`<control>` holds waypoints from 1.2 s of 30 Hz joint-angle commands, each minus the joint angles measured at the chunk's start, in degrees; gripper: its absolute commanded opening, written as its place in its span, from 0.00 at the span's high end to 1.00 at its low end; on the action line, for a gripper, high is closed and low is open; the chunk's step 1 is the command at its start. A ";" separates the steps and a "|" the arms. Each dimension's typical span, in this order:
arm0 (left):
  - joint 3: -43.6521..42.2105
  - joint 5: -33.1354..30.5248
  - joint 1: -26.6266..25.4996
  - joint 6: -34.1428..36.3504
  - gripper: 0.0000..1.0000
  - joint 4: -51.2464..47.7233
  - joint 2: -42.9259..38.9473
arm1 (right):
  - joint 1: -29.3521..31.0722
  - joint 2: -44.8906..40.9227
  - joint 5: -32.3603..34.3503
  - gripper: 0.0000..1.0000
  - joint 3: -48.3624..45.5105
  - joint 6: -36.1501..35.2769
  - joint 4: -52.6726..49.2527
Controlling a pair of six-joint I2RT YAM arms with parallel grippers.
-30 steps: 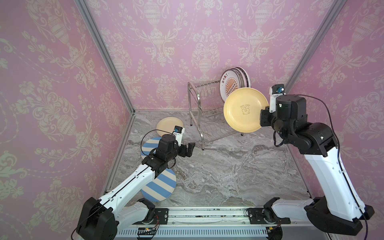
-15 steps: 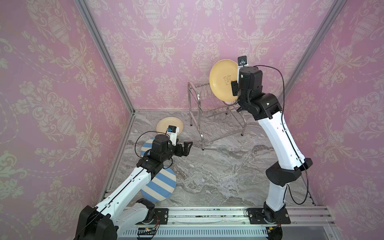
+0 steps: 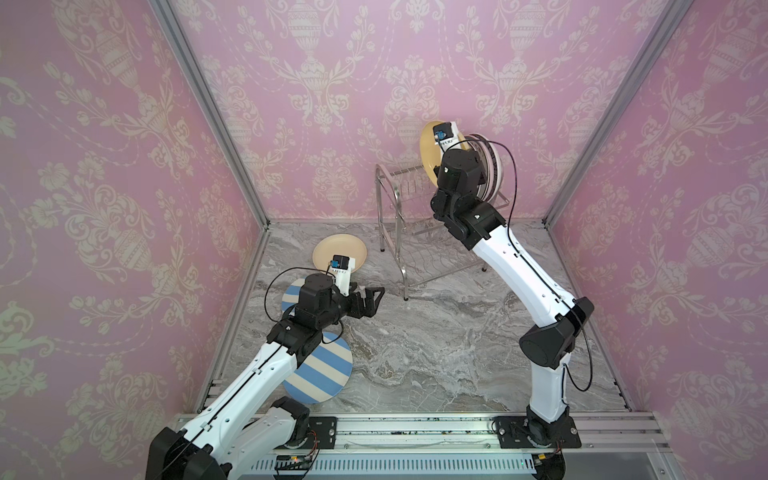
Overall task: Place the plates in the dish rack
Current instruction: 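Carry the yellow bear plate to the rack and lower it beside the sunburst plates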
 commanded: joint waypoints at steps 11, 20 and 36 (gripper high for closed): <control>-2.31 2.37 0.63 -0.68 0.01 -0.66 -2.63 | -0.15 3.43 5.85 1.00 -0.99 -9.67 13.79; -3.00 2.64 0.63 -0.33 0.01 -1.18 -3.17 | -0.80 5.12 6.48 1.00 -0.55 -4.47 8.66; -2.64 2.62 0.81 -0.23 0.01 -1.23 -2.75 | -1.91 5.54 6.55 1.00 -1.52 2.44 1.76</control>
